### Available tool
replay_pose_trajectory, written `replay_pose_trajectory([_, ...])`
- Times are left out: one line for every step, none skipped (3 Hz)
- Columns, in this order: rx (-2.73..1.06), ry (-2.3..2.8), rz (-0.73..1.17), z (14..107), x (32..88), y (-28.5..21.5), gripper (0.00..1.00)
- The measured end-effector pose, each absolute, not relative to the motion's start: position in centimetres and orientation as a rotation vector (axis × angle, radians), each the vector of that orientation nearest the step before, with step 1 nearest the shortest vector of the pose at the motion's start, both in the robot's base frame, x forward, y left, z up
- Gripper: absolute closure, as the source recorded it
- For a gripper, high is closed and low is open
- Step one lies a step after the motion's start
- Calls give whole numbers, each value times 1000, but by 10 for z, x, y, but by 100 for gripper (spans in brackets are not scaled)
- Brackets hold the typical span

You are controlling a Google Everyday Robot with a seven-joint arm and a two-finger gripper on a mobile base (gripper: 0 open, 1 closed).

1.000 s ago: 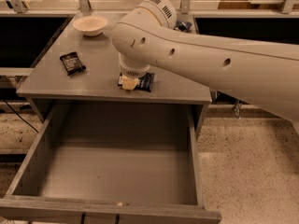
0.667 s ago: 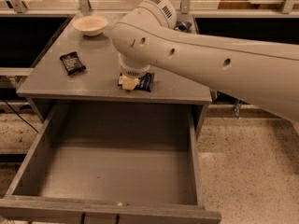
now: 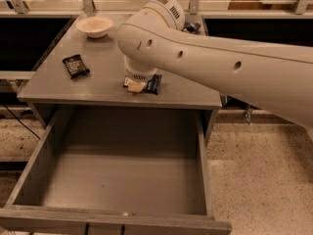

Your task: Pick rxbar blueberry from top drawer and place on counter

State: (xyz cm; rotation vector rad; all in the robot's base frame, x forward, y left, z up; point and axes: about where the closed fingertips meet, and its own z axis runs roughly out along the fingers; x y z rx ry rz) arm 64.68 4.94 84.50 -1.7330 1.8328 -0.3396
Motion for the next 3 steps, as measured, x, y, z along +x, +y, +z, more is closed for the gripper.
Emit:
replay_pose_trajectory([-1733, 1833, -340, 845, 647, 49, 11])
replay_pose_trajectory([-1733, 1833, -340, 845, 647, 49, 0])
replay_pose_trajectory([-1733, 1833, -340, 845, 647, 49, 0])
